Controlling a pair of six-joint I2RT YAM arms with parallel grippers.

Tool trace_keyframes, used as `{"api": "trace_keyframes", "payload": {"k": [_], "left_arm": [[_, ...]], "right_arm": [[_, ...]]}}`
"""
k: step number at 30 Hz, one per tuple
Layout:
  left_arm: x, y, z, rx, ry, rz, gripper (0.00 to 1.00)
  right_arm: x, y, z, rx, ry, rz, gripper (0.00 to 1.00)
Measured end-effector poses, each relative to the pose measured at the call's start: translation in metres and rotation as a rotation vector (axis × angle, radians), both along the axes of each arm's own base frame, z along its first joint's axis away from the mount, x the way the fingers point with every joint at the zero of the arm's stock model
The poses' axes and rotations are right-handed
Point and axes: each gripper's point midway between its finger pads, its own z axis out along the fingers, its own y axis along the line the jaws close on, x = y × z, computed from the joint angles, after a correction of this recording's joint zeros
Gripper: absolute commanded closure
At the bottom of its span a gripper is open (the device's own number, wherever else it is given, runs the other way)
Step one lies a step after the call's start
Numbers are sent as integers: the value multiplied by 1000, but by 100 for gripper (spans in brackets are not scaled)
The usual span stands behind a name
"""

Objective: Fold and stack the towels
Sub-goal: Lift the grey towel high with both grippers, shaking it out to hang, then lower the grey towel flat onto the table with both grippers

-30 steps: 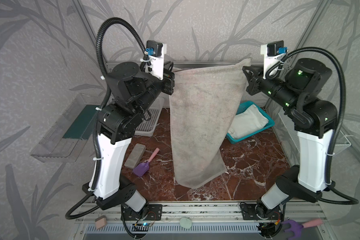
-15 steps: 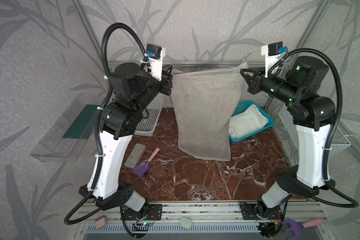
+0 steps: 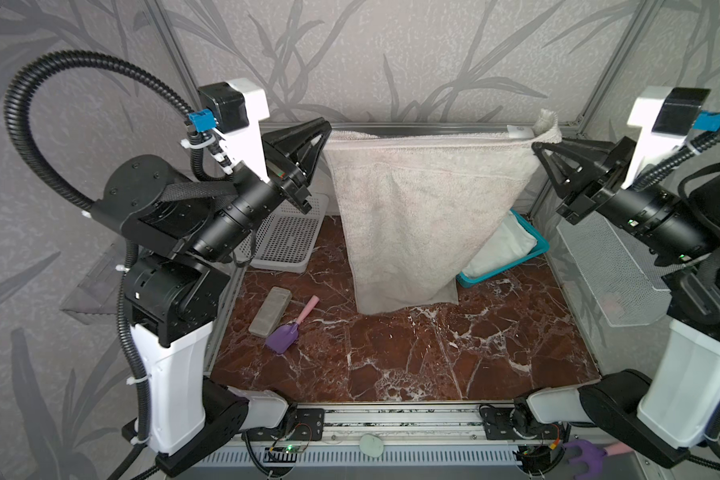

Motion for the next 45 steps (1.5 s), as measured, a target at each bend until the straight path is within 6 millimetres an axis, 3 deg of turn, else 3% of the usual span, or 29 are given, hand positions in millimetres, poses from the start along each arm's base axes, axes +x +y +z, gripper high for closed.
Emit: {"api": "trace_keyframes", "payload": {"k": [5, 9, 14, 17, 21, 25, 28, 31, 34, 39, 45], "left_arm": [[27, 1, -5, 19, 8, 90, 100], [62, 3, -11, 50, 16, 200, 100], [136, 12, -46, 122, 96, 379, 100], [198, 28, -89, 156, 205, 462, 100], [282, 53, -173, 172, 391, 516, 100], [357, 76, -278, 169, 586, 533, 100], [397, 85, -359, 169, 725, 522, 100], [412, 87, -429, 158, 854, 493, 100], [407, 85, -478, 136, 961, 456, 100], [385, 79, -503, 86, 1030, 415, 100], [323, 79, -504, 12, 1081, 386, 100]], "right_arm": [[30, 4, -9, -4, 41, -38, 100], [76, 9, -23, -9, 92, -99, 100], [148, 20, -54, -31, 175, -168, 100], [202, 35, -91, -66, 248, -188, 100], [287, 64, -181, -142, 405, -189, 100], [360, 90, -300, -224, 582, -175, 100], [398, 102, -387, -273, 695, -172, 100], [412, 106, -459, -322, 807, -174, 100], [410, 104, -497, -363, 887, -180, 100], [389, 100, -515, -426, 947, -191, 100], [331, 104, -519, -496, 987, -178, 99]]}}
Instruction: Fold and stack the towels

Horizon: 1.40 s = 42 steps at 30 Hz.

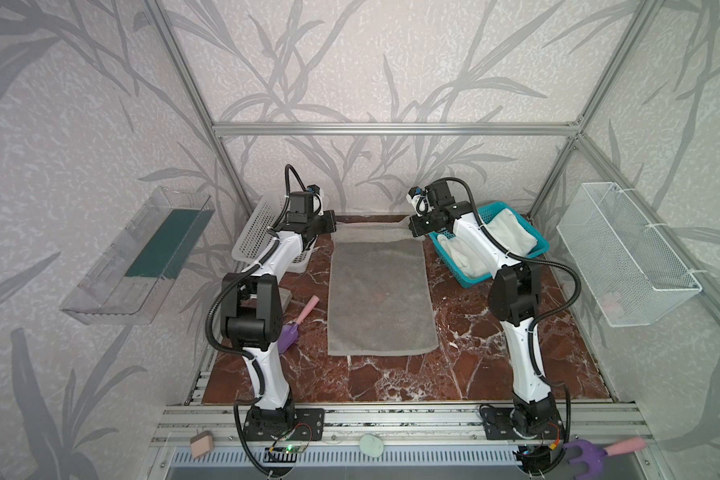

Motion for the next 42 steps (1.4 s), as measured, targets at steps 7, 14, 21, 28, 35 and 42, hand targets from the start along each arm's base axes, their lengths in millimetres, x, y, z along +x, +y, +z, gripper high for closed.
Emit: {"api": "trace_keyframes", "payload": {"k": [7, 14, 21, 28, 35, 42], "left_arm": [[-80, -6, -57, -84, 161, -11, 100], [-147, -24, -140, -187, 409, 0, 100], [-151, -25, -149, -219, 426, 24, 100], [-141, -26, -152, -230, 417, 35, 100], [-130, -33, -137, -227, 380, 17, 100], [-94, -36, -50, -226, 199, -51, 100]], "right_arm": [[-79, -8, -23, 27, 76, 51, 100], [-139, -22, -100, -20, 278, 77, 100], [-139, -20, -120, -35, 321, 83, 100], [-99, -19, -112, -35, 272, 57, 100], [-78, -24, -104, -40, 244, 24, 100], [-90, -32, -42, -68, 137, -1, 100]]}}
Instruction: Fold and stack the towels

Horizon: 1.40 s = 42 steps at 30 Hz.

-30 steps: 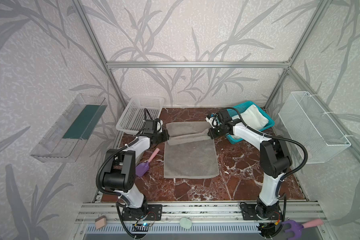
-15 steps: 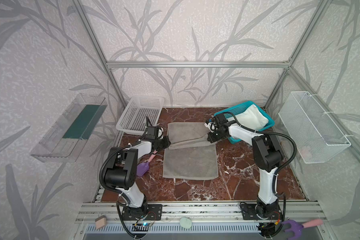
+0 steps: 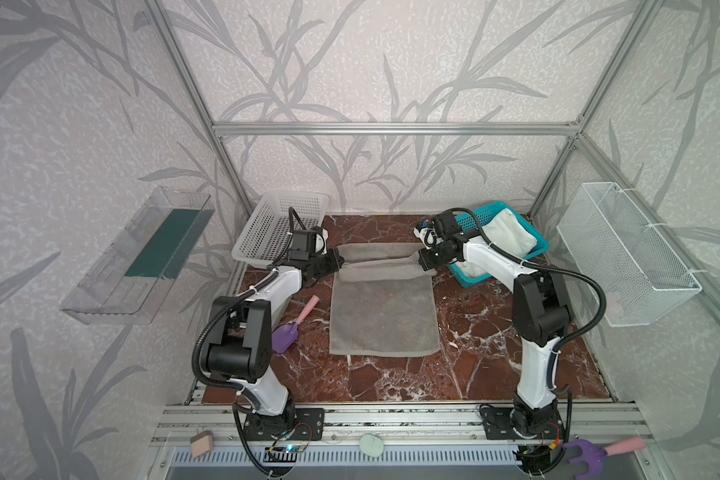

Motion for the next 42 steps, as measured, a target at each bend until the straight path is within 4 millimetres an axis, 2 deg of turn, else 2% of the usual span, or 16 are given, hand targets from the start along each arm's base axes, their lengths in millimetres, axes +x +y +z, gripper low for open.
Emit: {"api": "trace_keyframes", "payload": {"k": [4, 6, 8, 9, 11, 13, 15, 17, 20, 27, 29, 31, 35, 38, 41, 42], "left_arm": [[-10, 4, 46, 20, -93, -14, 100], [-24, 5, 56, 19, -117, -14, 100], [-45, 7, 52, 10, -119, -8, 100], [-56, 8, 42, 1, -109, -6, 100], [-79, 8, 9, -17, -42, 2, 100], [-104, 9, -38, -25, 82, 12, 100], [-125, 9, -73, -31, 192, 21, 100], [-134, 12, -88, -33, 244, 39, 100], [-132, 12, -87, -43, 240, 48, 100], [-128, 18, -81, -24, 210, 81, 100], [-127, 21, -81, -13, 205, 96, 100], [-129, 24, -84, 0, 212, 109, 100], [-140, 29, -91, 20, 232, 124, 100], [-146, 30, -93, 33, 237, 129, 100], [-147, 31, -91, 43, 226, 128, 100], [-147, 30, -91, 45, 224, 126, 100]], "right_arm": [[-29, 0, 51, 45, -91, 13, 100], [-47, 2, 55, 64, -100, 25, 100], [-65, 6, 36, 75, -64, 40, 100], [-74, 7, 18, 76, -21, 45, 100], [-91, 9, -26, 70, 83, 51, 100], [-109, 10, -73, 58, 207, 52, 100], [-124, 11, -105, 51, 306, 56, 100], [-116, 13, -102, 68, 291, 48, 100], [-111, 12, -101, 57, 269, 30, 98], [-119, 1, -76, 58, 206, 1, 72], [-132, -6, -73, 71, 217, -25, 64], [-157, -15, -80, 80, 255, -49, 58], [-214, -35, -90, 76, 347, -87, 57], [-222, -40, -67, 102, 308, -111, 51], [-200, -34, -27, 148, 196, -124, 49], [-188, -29, -13, 162, 163, -123, 55]]}}
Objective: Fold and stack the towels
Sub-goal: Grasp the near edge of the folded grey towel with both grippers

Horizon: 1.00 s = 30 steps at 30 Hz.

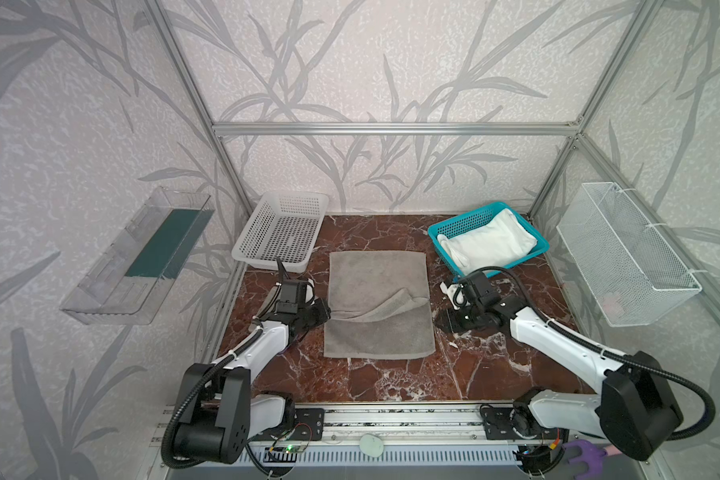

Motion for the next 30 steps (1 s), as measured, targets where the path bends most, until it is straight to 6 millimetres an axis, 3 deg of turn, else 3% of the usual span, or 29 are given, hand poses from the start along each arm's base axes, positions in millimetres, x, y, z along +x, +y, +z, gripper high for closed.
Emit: {"api": "trace_keyframes", "payload": {"k": [1, 3, 6, 9, 12, 16, 19, 23, 26, 30], "left_arm": [[0, 0, 0, 1, 0, -1, 100], [0, -1, 0, 5, 0, -4, 100], [-1, -2, -1, 12, -1, -12, 100], [-2, -4, -3, 19, 5, -21, 100], [-3, -6, -5, 25, 7, -27, 100], [-3, -9, -6, 35, 8, -38, 100], [-5, -9, -9, 42, 15, -39, 100], [-7, -7, -13, 59, 21, -34, 100], [-7, -6, -14, 68, 18, -33, 100], [-6, -5, -17, 75, 24, -30, 100]], "right_arm": [[14, 7, 14, 10, -31, 4, 67], [45, 26, 38, 32, -72, 20, 80], [99, 64, 57, 49, -113, 63, 86], [140, 103, 44, 39, -106, 120, 88], [155, 131, 5, -9, -61, 177, 88], [137, 144, -59, -99, 81, 248, 91], [111, 137, -83, -180, 171, 291, 97], [86, 117, -72, -249, 199, 311, 100], [49, 89, -49, -301, 211, 310, 99], [-15, 61, -22, -306, 210, 300, 97]]}}
